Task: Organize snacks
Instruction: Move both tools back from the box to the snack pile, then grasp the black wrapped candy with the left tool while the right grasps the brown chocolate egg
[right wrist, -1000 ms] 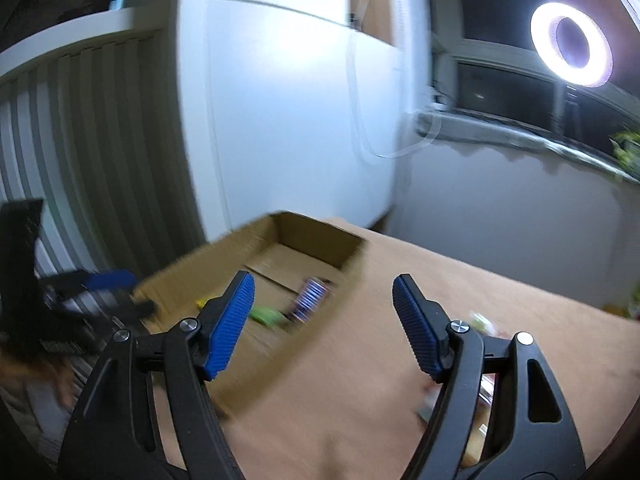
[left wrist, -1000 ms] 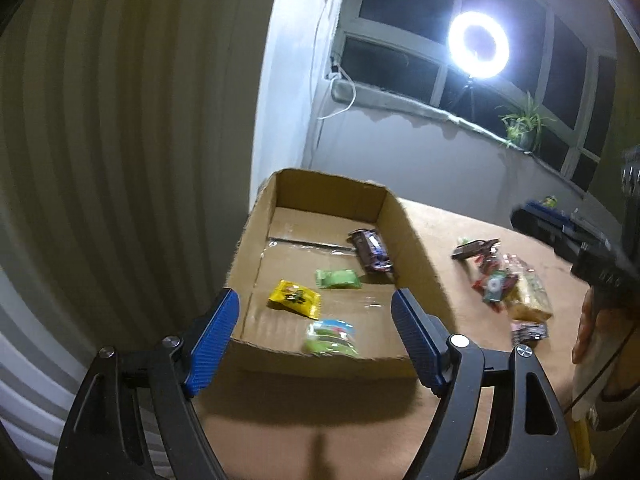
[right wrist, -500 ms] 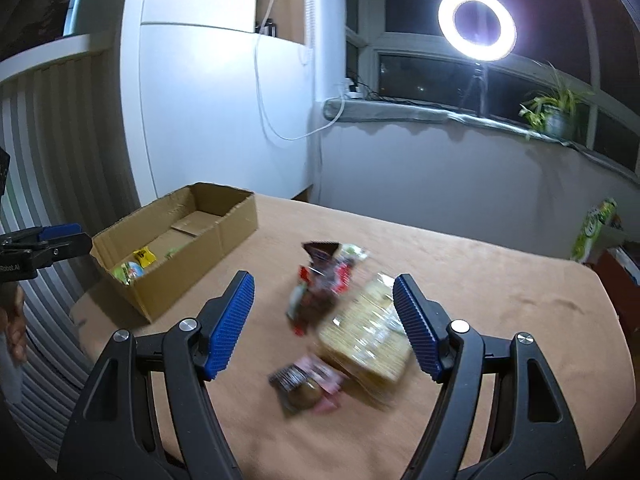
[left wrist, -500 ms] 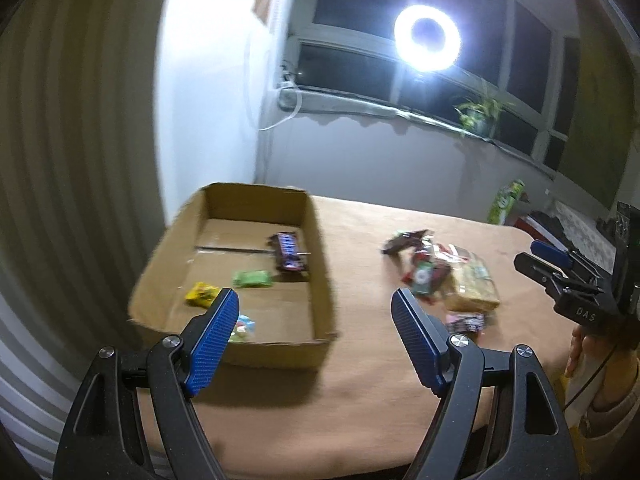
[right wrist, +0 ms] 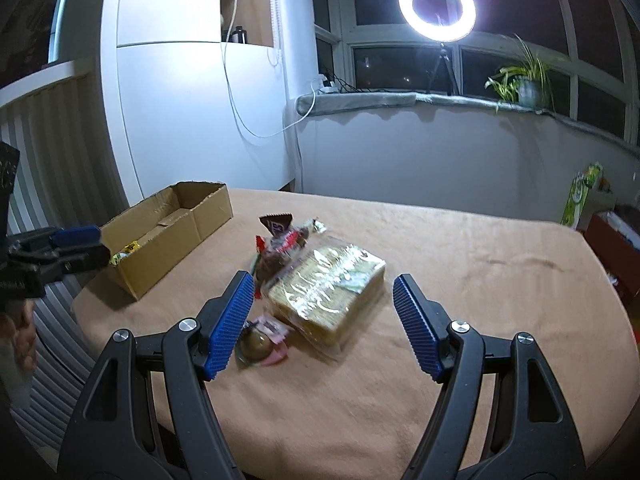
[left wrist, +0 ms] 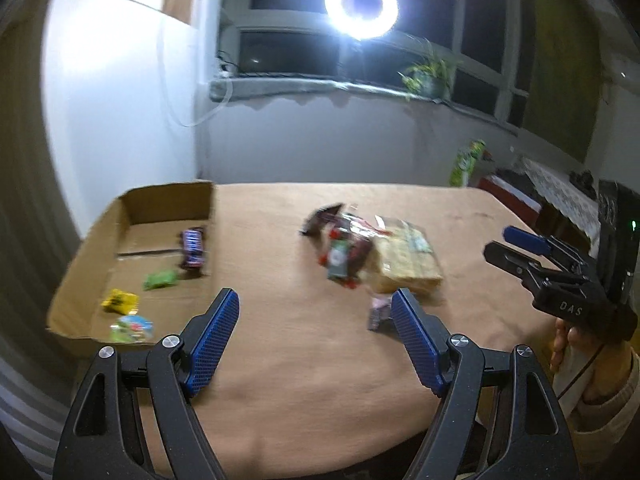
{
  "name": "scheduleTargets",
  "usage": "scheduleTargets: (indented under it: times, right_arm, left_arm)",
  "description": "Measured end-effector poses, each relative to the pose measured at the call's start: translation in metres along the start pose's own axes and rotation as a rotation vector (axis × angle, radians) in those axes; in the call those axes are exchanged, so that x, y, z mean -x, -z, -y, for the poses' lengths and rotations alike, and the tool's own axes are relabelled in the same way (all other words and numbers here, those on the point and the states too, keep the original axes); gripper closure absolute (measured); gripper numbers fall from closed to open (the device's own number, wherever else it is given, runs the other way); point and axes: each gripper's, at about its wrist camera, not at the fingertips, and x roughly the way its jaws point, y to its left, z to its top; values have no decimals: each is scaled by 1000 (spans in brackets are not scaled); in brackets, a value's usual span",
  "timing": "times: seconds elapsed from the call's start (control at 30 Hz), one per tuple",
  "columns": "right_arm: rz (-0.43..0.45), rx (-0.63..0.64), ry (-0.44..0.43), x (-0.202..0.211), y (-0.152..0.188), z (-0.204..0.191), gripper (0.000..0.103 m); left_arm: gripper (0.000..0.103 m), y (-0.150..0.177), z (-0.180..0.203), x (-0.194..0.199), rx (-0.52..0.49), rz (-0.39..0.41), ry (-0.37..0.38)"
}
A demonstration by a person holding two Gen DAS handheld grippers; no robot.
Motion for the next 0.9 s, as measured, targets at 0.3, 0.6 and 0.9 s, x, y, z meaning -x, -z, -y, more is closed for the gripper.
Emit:
scheduleTargets:
  times: [0.3,0.6,0.9]
  right_arm:
    - [-87,-49,-55,-11,36,21,28]
    - [-151,-31,-141,-25,71,7,28]
    - [-196,44,-219,-56,72,-27,34]
  left_arm:
    - [25,12,46,-57,-86,-101,111]
    - [45,22,52,-100,-48,-193,156]
    - [52,23,25,-99,47,-201,197]
